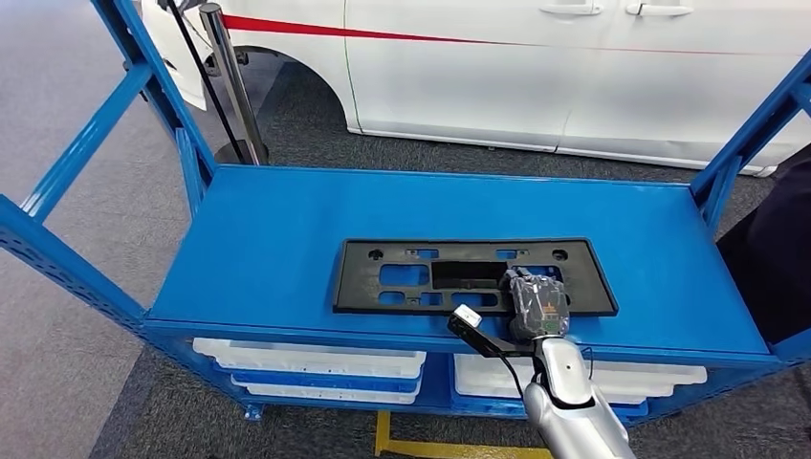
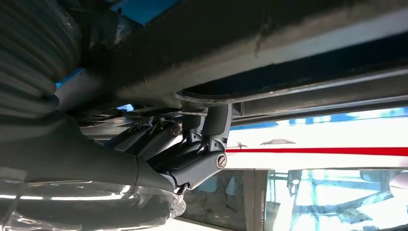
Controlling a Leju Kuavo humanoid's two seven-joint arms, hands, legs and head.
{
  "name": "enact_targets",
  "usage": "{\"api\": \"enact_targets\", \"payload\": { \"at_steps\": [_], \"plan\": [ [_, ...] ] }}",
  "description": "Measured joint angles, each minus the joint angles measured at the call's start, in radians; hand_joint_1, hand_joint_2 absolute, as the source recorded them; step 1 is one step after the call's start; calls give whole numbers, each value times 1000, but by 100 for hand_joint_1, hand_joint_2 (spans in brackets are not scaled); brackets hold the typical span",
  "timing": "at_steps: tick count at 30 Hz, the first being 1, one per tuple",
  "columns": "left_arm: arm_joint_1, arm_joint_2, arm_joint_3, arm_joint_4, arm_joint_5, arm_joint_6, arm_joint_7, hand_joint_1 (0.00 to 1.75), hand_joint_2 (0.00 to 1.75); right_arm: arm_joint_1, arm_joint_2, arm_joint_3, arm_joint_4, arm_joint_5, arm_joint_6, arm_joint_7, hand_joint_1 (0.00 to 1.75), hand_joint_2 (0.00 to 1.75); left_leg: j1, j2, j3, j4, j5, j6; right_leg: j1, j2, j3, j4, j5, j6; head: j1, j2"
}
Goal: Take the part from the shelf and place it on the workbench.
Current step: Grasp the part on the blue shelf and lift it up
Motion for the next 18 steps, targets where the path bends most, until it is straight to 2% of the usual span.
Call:
{"api": "enact_targets", "payload": {
  "at_steps": [3,5,6,8,9,10,11,13,14,16,18],
  "plan": [
    [2,-4,8,0,2,0,-2,0,0,3,-2,-7,-9,-18,14,-9,175,175,-5,-1,6,-15,-4,25,2,4,-3,3,-2,15,1,0],
    [2,-7,12,0,2,0,-4,0,0,7,-3,-11,-17,-27,23,-13,175,175,-3,2,7,-20,0,39,-2,6,-15,32,-25,24,1,0],
    [2,-8,13,0,2,0,-4,0,0,9,-3,-13,-20,-29,26,-13,175,175,-2,3,7,-23,2,45,-3,6,-34,74,-51,27,1,0],
    [2,-10,14,0,2,0,-5,0,0,14,-3,-14,-22,-39,29,-22,175,175,-4,5,5,-23,3,51,-5,6,-94,198,-111,32,1,0],
    [3,-11,15,0,2,1,-5,0,0,19,-3,-15,-27,-54,29,-34,175,175,-5,5,4,-23,3,51,-5,6,-120,248,-127,33,1,0],
    [3,-12,17,0,2,1,-5,0,0,29,-3,-15,-40,-85,29,-57,175,175,-5,4,4,-23,2,52,-5,6,-132,269,-125,32,1,0],
    [4,-14,20,0,3,3,-5,0,0,44,-2,-16,-66,-133,30,-91,175,175,-5,3,6,-23,2,51,-5,6,-125,253,-103,29,1,0],
    [6,-19,30,0,8,7,-5,0,0,88,7,-16,-160,-276,34,-181,175,175,-5,-1,10,-23,0,49,-3,7,-72,134,-33,17,1,0],
    [7,-23,36,0,11,10,-5,0,0,115,16,-13,-226,-366,36,-228,175,175,-7,-1,10,-22,-1,46,1,6,-45,73,-9,11,1,0],
    [7,-31,50,0,17,17,-5,0,0,175,39,4,-374,-559,38,-307,175,175,-9,-1,8,-22,-2,36,7,5,-20,11,6,5,1,0],
    [8,-36,63,0,20,23,-5,0,0,239,54,35,-526,-744,40,-363,175,175,-10,-2,7,-25,0,24,7,3,-21,5,6,1,0,0]
  ]
}}
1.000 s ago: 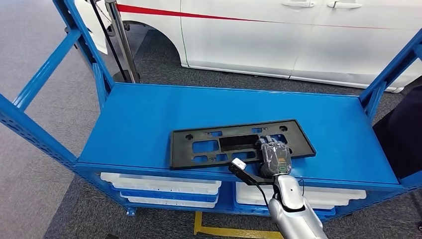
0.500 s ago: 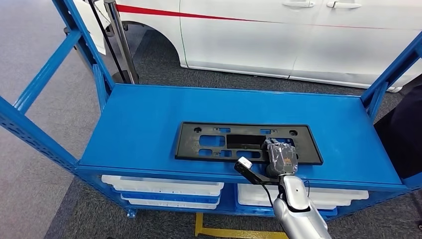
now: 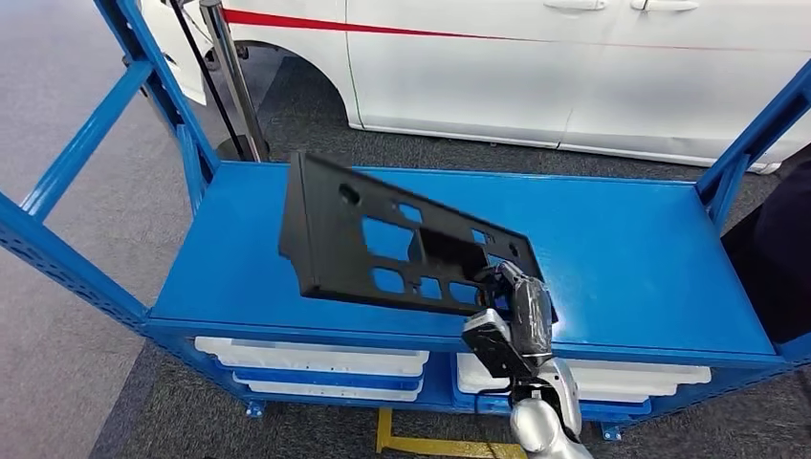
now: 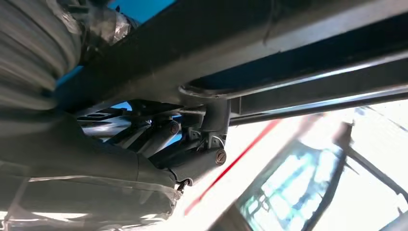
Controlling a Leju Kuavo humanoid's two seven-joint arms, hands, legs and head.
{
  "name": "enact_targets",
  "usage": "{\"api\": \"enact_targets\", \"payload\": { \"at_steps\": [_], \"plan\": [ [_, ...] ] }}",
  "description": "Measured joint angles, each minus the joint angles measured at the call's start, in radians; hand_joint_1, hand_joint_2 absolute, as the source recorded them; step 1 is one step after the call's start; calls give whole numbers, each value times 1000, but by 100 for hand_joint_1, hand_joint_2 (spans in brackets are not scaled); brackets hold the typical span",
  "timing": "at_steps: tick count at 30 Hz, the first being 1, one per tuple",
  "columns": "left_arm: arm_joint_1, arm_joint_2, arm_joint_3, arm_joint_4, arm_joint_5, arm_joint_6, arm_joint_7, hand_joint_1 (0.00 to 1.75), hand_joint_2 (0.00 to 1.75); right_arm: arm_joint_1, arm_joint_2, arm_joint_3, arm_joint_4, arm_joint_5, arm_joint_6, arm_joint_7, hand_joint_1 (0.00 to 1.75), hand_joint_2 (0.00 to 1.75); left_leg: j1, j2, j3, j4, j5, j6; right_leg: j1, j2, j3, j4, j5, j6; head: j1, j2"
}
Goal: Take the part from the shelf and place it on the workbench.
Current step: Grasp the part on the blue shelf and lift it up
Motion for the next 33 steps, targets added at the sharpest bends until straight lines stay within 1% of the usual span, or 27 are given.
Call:
{"api": "enact_targets", "payload": {
  "at_steps": [1,2,3,5,6,7,8,9,10,11,12,13,14,16,17,18,19,21,22,23,24,25,27,28,31,32,33],
  "plan": [
    [2,-3,6,0,2,1,0,0,0,30,2,15,-75,-83,5,-23,175,175,0,0,-1,3,-4,-5,-2,-2,1,-4,2,-5,0,0],
    [5,-6,12,0,4,2,0,0,0,55,2,26,-143,-156,13,-42,175,175,1,0,-7,19,-17,-9,-5,-4,4,-10,5,-11,0,0],
    [7,-9,18,0,6,3,1,0,0,78,0,34,-204,-217,26,-58,175,175,2,0,-23,55,-42,-12,-8,-7,6,-15,7,-18,0,0],
    [10,-12,30,0,9,4,3,0,0,123,-7,43,-306,-305,52,-79,175,175,4,1,-76,177,-109,-17,-7,-10,7,-16,7,-26,0,0],
    [11,-13,36,0,10,4,4,0,0,145,-11,45,-349,-332,63,-88,175,175,4,1,-102,237,-133,-19,-6,-10,7,-15,6,-28,0,0],
    [12,-13,41,0,10,4,5,0,0,163,-15,47,-381,-345,69,-94,175,175,4,1,-117,271,-139,-21,-5,-10,6,-13,4,-29,0,0],
    [13,-14,46,0,10,4,5,0,0,179,-19,47,-408,-353,74,-100,175,175,4,1,-114,268,-125,-21,-5,-8,6,-11,2,-28,0,0],
    [14,-15,49,0,9,4,5,0,0,191,-22,48,-429,-360,79,-107,175,175,4,1,-92,226,-96,-19,-5,-6,7,-8,0,-27,0,0],
    [14,-16,52,0,9,3,5,0,0,202,-24,49,-448,-371,85,-116,175,175,4,1,-58,158,-62,-16,-4,-5,8,-5,-2,-25,0,0],
    [12,-16,55,0,9,3,5,0,0,213,-25,49,-466,-386,93,-126,175,175,2,1,-25,92,-39,-11,-3,-4,9,-1,-5,-21,0,0],
    [11,-17,57,0,9,3,5,0,0,227,-25,49,-482,-403,103,-135,175,175,0,1,-1,42,-24,-6,-1,-3,8,2,-8,-16,0,0],
    [11,-18,60,0,9,6,5,0,0,243,-25,49,-498,-419,115,-143,175,175,-3,1,11,14,-21,-2,0,-3,7,5,-10,-11,0,0],
    [11,-20,65,0,11,9,5,0,0,261,-26,48,-512,-433,125,-147,175,175,-6,0,13,8,-24,1,0,-4,6,5,-10,-7,0,0],
    [14,-26,77,0,21,15,5,0,0,303,-25,48,-530,-454,140,-149,175,175,-4,-1,15,-1,-18,10,0,-3,7,6,-13,3,0,0],
    [14,-29,84,0,25,16,6,0,0,324,-25,48,-534,-462,144,-152,175,175,-1,-1,18,-6,-15,16,-1,-1,4,17,-23,7,1,0],
    [14,-32,90,0,28,17,7,0,0,345,-25,47,-535,-467,146,-155,175,175,2,-1,20,-11,-12,22,-2,0,-8,46,-43,12,1,0],
    [14,-35,95,0,29,17,8,0,0,363,-25,45,-535,-470,148,-160,175,175,3,0,20,-13,-10,27,-5,2,-30,94,-73,16,2,0],
    [14,-38,103,0,29,18,9,0,0,393,-26,43,-533,-472,150,-166,175,175,3,0,19,-13,-10,31,-10,2,-91,218,-130,24,2,0],
    [14,-39,105,0,28,18,11,0,0,403,-26,42,-532,-473,153,-165,175,175,3,1,19,-13,-10,30,-13,2,-111,257,-139,27,2,0],
    [14,-40,107,0,28,18,13,0,0,411,-26,40,-531,-474,159,-164,175,175,3,1,19,-13,-11,30,-15,2,-115,262,-127,29,2,0],
    [14,-42,109,0,28,18,17,0,0,416,-26,38,-530,-476,171,-165,175,175,4,0,20,-12,-12,28,-18,2,-99,228,-99,30,2,0],
    [13,-44,111,0,28,18,22,0,0,421,-26,36,-528,-478,188,-169,175,175,4,-1,22,-11,-14,25,-20,2,-68,164,-61,30,2,0],
    [13,-47,119,0,29,17,32,0,0,435,-25,28,-515,-486,238,-194,175,175,2,-2,24,-7,-17,15,-19,3,-10,45,-16,25,2,0],
    [13,-48,124,0,30,14,35,0,0,446,-24,21,-501,-494,269,-216,175,175,1,-3,24,-5,-17,9,-17,4,4,14,-8,22,2,0],
    [14,-50,140,0,35,6,40,0,0,489,-3,-17,-430,-518,367,-294,175,175,3,-4,24,-6,-16,-8,-12,4,4,3,-3,6,1,0],
    [15,-51,146,0,36,5,42,0,0,503,9,-33,-404,-514,394,-313,175,175,5,-3,21,3,-27,-13,-13,3,3,0,1,-2,1,0],
    [16,-52,151,0,36,5,43,0,0,514,21,-47,-381,-505,416,-326,175,175,6,-3,11,27,-50,-16,-14,1,0,-3,5,-11,1,0]
  ]
}}
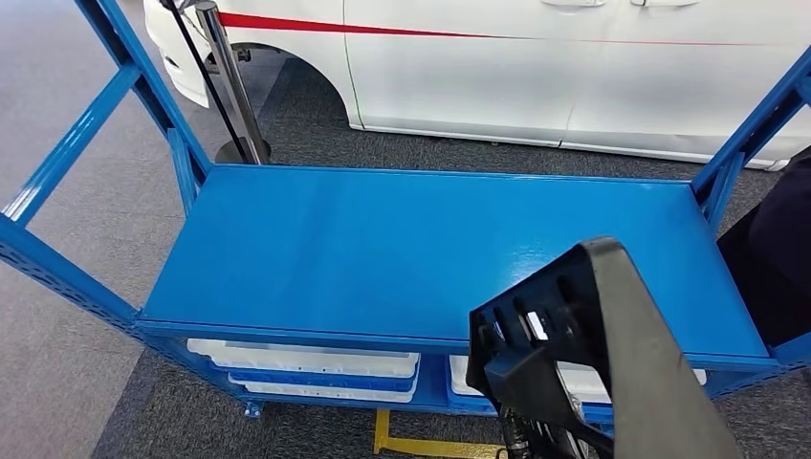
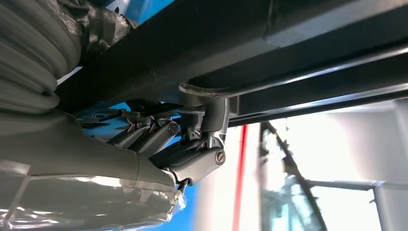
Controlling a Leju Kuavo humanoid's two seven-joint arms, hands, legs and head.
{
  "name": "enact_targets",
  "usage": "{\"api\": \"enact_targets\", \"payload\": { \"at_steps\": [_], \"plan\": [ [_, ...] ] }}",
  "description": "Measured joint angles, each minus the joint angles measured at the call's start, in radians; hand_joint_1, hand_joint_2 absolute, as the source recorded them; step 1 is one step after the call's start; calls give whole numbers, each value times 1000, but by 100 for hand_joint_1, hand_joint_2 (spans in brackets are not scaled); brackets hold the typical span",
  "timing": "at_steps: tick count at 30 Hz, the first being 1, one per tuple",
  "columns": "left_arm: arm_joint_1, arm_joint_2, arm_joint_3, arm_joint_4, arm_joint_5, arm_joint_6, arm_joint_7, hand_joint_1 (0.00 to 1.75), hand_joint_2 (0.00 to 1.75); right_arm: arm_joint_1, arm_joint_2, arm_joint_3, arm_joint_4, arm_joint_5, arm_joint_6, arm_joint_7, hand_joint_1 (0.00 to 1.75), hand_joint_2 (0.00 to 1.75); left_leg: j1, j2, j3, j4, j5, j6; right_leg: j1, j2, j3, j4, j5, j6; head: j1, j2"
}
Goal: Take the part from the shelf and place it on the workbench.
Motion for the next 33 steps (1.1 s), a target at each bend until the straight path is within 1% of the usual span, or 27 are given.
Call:
{"api": "enact_targets", "payload": {
  "at_steps": [1,3,4,5,6,7,9,10,11,13,14,15,16,18,19,20,21,22,23,24,25,26,28,29,30,31,33],
  "plan": [
    [1,-1,5,0,-1,0,1,0,0,10,11,-12,20,12,17,-7,175,175,1,1,-17,44,-35,-2,-1,-1,-4,-2,4,-8,0,0],
    [1,-3,14,0,-2,0,0,0,0,32,26,-30,48,30,38,-12,175,175,0,2,-63,169,-111,-4,4,-3,-15,-1,10,-16,0,0],
    [1,-3,18,0,-2,0,0,0,0,44,32,-39,56,36,44,-13,175,175,0,2,-76,216,-132,-5,7,-5,-21,0,13,-18,0,0],
    [1,-3,22,0,-3,-1,-1,0,0,55,38,-47,62,40,46,-14,175,175,-1,2,-74,232,-135,-3,10,-6,-27,2,17,-19,0,0],
    [2,-3,26,0,-5,-2,-1,0,0,63,43,-56,65,44,47,-14,175,175,-2,2,-52,207,-119,0,12,-6,-32,5,20,-19,0,0],
    [2,-3,28,0,-6,-2,-1,0,0,70,49,-63,68,47,47,-14,175,175,-3,2,-12,149,-92,5,14,-6,-37,8,23,-18,0,0],
    [0,-3,31,0,-7,-3,-1,0,0,78,58,-75,69,49,47,-15,175,175,-10,2,68,12,-50,17,16,-6,-43,14,28,-13,0,0],
    [-1,-4,31,0,-7,-3,-1,0,0,80,62,-79,70,51,47,-15,175,175,-14,3,90,-29,-40,22,16,-6,-45,17,32,-8,0,0],
    [-2,-4,32,0,-7,-3,-2,0,0,81,64,-82,71,52,47,-16,175,175,-18,3,98,-48,-37,25,15,-7,-46,18,36,-2,0,0],
    [-1,-6,34,0,-7,-3,-2,0,0,84,68,-88,71,54,47,-16,175,175,-20,4,93,-52,-22,32,14,-7,-47,15,46,11,0,0],
    [-1,-8,36,0,-7,-3,-2,0,0,86,69,-91,71,55,47,-16,175,175,-18,6,89,-56,-11,36,12,-5,-50,18,41,17,0,0],
    [-2,-9,37,0,-7,-3,-2,0,0,88,70,-94,72,55,47,-16,175,175,-15,8,81,-60,0,43,12,-3,-57,33,21,23,1,0],
    [-2,-11,39,0,-7,-3,-2,0,0,90,70,-98,72,55,47,-17,175,175,-12,11,72,-64,11,48,10,-1,-69,66,-18,28,2,0],
    [-2,-12,41,0,-7,-3,-2,0,0,92,71,-104,73,56,46,-17,175,175,-12,16,49,-62,27,55,4,1,-98,176,-113,37,3,0],
    [-2,-12,42,0,-8,-4,-1,0,0,93,72,-107,74,57,46,-17,175,175,-12,17,38,-61,35,54,1,1,-106,228,-142,41,3,0],
    [-1,-12,44,0,-8,-5,-1,0,0,94,73,-110,75,58,46,-17,175,175,-12,18,27,-57,42,53,-2,1,-102,256,-149,45,3,0],
    [-1,-12,45,0,-9,-6,-1,0,0,95,76,-114,74,60,47,-17,175,175,-11,18,15,-53,48,50,-5,0,-82,251,-136,48,3,0],
    [-2,-12,47,0,-9,-7,-1,0,0,96,80,-118,74,60,49,-17,175,175,-10,18,4,-48,54,46,-8,0,-45,212,-110,50,3,0],
    [-2,-13,48,0,-9,-7,-1,0,0,98,85,-123,74,60,51,-17,175,175,-8,18,-7,-41,58,42,-10,1,3,146,-89,50,3,0],
    [-1,-13,49,0,-9,-8,0,0,0,98,90,-126,73,60,54,-17,175,175,-8,18,-18,-34,62,36,-9,1,46,79,-77,48,3,0],
    [-2,-13,50,0,-9,-8,1,0,0,100,95,-129,72,59,59,-17,175,175,-8,18,-24,-29,67,30,-7,3,76,29,-72,43,2,0],
    [-2,-14,51,0,-10,-7,2,0,0,102,98,-132,71,56,68,-17,175,175,-9,18,-28,-27,72,23,-4,4,90,-1,-74,37,2,0],
    [-1,-14,53,0,-13,-7,2,0,0,105,108,-140,70,48,94,-17,175,175,-8,19,-31,-29,85,8,1,8,82,-7,-65,20,1,0],
    [-1,-14,54,0,-15,-7,2,0,0,105,113,-145,69,45,107,-17,175,175,-6,18,-34,-26,82,2,0,8,76,-9,-58,10,1,0],
    [0,-14,55,0,-17,-7,2,0,0,105,119,-150,69,46,115,-17,175,175,-5,18,-40,-14,64,-4,0,9,68,-11,-48,0,1,0],
    [0,-15,56,0,-18,-8,2,0,0,105,126,-154,69,49,119,-18,175,175,-3,17,-51,14,29,-7,0,10,59,-13,-38,-10,1,0],
    [-1,-16,57,0,-19,-8,2,0,0,105,135,-161,70,56,122,-18,175,175,-3,16,-81,123,-71,-9,2,15,34,-11,-18,-21,1,0]
  ]
}}
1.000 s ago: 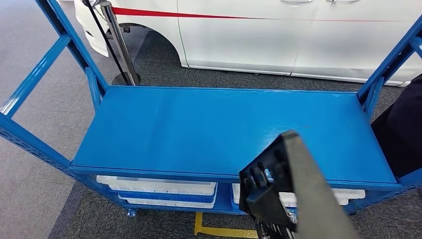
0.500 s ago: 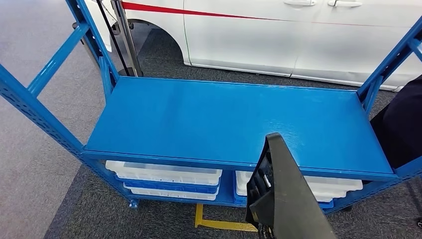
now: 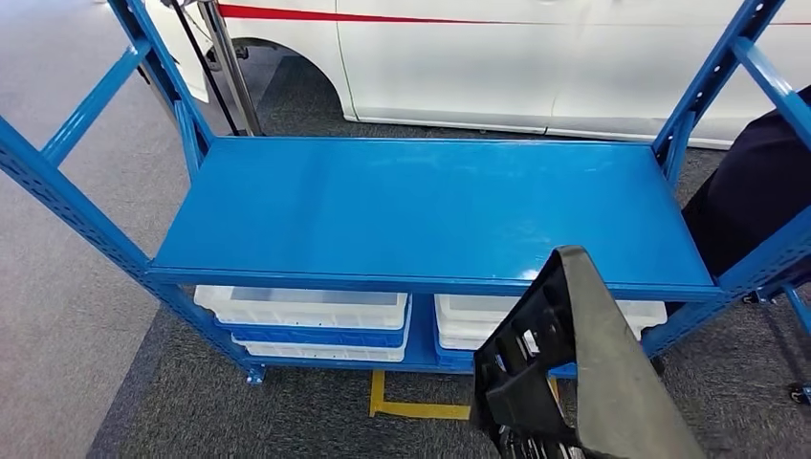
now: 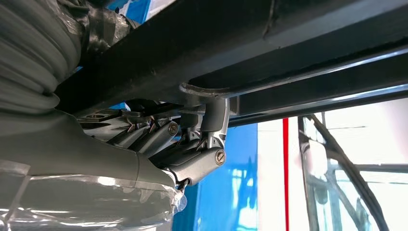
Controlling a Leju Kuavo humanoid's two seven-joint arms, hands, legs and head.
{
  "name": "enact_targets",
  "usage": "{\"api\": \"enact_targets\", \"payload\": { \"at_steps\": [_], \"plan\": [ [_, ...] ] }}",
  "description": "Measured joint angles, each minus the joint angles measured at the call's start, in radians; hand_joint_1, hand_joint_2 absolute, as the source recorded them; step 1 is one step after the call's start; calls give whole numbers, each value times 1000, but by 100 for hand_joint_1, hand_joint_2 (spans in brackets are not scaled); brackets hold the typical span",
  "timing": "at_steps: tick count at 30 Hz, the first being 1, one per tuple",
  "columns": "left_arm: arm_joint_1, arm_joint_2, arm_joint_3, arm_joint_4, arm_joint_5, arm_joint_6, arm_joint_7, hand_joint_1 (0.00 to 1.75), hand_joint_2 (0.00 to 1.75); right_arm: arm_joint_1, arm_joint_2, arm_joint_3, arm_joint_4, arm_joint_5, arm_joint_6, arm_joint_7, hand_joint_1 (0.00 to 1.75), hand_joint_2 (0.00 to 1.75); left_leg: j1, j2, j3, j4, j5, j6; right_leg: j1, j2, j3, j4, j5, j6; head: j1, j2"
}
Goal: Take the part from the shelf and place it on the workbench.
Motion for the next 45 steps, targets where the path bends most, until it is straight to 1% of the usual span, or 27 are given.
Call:
{"api": "enact_targets", "payload": {
  "at_steps": [2,3,4,6,8,9,11,12,14,16,17,19,21,23,24,26,27,28,30,32,34,36,38,39,41,43,45],
  "plan": [
    [-1,0,2,0,-3,0,0,0,0,1,5,-6,0,3,3,0,175,175,-1,-1,-12,102,-49,1,5,10,-31,5,21,-2,0,0],
    [-1,0,3,0,-5,0,0,0,0,1,6,-10,0,4,5,0,175,175,-2,-2,3,113,-39,3,7,17,-47,8,32,-1,0,0],
    [-1,0,4,0,-6,0,0,0,0,1,6,-12,0,4,8,0,175,175,-3,-5,33,91,-14,8,9,25,-63,12,41,0,0,0],
    [-2,1,7,-1,-9,0,0,0,0,1,8,-16,0,3,12,0,175,175,-8,-40,135,-39,26,26,11,43,-89,19,61,5,0,0],
    [-2,1,9,-2,-10,-1,-1,0,0,0,10,-19,0,3,14,0,175,175,-13,-79,214,-163,25,38,11,60,-105,22,82,14,0,0],
    [-3,2,11,-2,-11,-1,-1,0,0,-1,11,-20,0,3,14,0,175,175,-15,-84,228,-190,20,40,10,69,-110,20,93,21,0,0],
    [-5,0,13,-3,-11,-2,-2,0,0,1,12,-21,1,4,14,0,175,175,-17,-62,222,-203,36,44,7,84,-116,14,110,34,-1,0],
    [-6,-1,14,-3,-12,-3,-2,0,0,1,12,-21,1,4,14,0,175,175,-15,-48,215,-208,47,49,7,76,-123,22,98,39,0,0],
    [-5,-3,15,-3,-14,-4,-3,0,0,1,12,-22,2,5,13,0,175,175,-10,-17,195,-215,71,60,4,35,-146,88,17,46,2,0],
    [-2,-3,15,-3,-15,-4,-3,0,0,-1,12,-23,4,5,13,0,175,175,-11,15,169,-214,90,65,-3,4,-169,204,-76,58,3,0],
    [0,-3,15,-3,-16,-5,-3,0,0,-1,12,-23,6,5,13,0,175,175,-11,31,155,-211,100,63,-8,-2,-171,253,-91,65,4,0],
    [-2,-3,15,-3,-16,-5,-3,0,0,-1,12,-23,9,5,13,0,175,175,-10,61,124,-200,115,57,-19,-11,-139,273,-57,78,4,0],
    [-6,-3,15,-3,-16,-5,-3,0,0,-1,12,-24,10,5,13,0,175,175,-9,84,95,-181,125,47,-27,-39,-46,174,-17,85,4,0],
    [-8,-3,16,-4,-16,-6,-3,0,0,-4,12,-24,10,5,14,0,175,175,-10,103,77,-162,132,33,-20,-73,38,51,-36,77,3,0],
    [-10,-3,16,-4,-16,-6,-3,0,0,-5,12,-24,10,5,14,0,175,175,-11,112,73,-157,137,26,-15,-80,54,18,-50,68,2,0],
    [-11,-3,16,-4,-16,-6,-3,0,0,-4,12,-24,10,5,13,0,175,175,-8,127,71,-156,147,9,-9,-69,44,4,-46,43,2,0],
    [-11,-3,16,-4,-16,-7,-3,0,0,-3,13,-25,10,6,13,0,175,175,-5,115,67,-150,138,1,-8,-60,34,3,-36,32,2,0],
    [-10,-3,16,-4,-16,-7,-3,0,0,-3,13,-26,10,6,13,0,175,175,-2,92,60,-131,110,-5,-9,-52,22,0,-24,21,2,0],
    [-5,-3,16,-4,-16,-8,-3,0,0,-4,15,-27,11,6,13,0,175,175,-1,31,36,-42,12,-9,-6,-32,-8,-1,-1,5,1,0],
    [-1,-3,16,-4,-16,-9,-3,0,0,-4,17,-27,12,7,12,0,175,175,-2,4,17,71,-55,-4,3,-6,-40,1,22,-3,1,0],
    [-1,-2,17,-5,-15,-9,-3,0,0,-2,17,-29,15,8,12,0,175,175,-6,-3,38,99,-27,6,10,19,-71,5,43,-4,1,0],
    [-2,-1,17,-5,-14,-9,-4,0,0,-1,18,-30,18,10,10,0,175,175,-13,-27,118,-3,28,25,14,43,-93,9,63,-2,1,0],
    [-2,1,18,-6,-14,-10,-5,0,0,-2,19,-31,19,13,8,0,175,175,-19,-65,206,-142,32,41,16,64,-107,13,80,4,1,0],
    [-2,2,19,-6,-14,-10,-6,0,0,-2,20,-32,19,14,8,0,175,175,-21,-75,229,-185,22,45,15,72,-111,13,89,9,2,0],
    [-4,1,19,-6,-14,-11,-6,0,0,0,20,-34,19,15,7,0,175,175,-22,-61,237,-214,19,48,15,90,-116,10,105,22,2,0],
    [-5,-1,20,-7,-14,-13,-7,0,0,3,20,-36,19,14,7,0,175,175,-17,-37,233,-224,36,56,16,69,-128,29,90,32,3,0],
    [-2,-1,21,-7,-14,-14,-7,0,0,5,20,-37,19,11,9,0,175,175,-15,-8,223,-229,50,62,12,21,-165,122,21,40,5,0]
  ]
}}
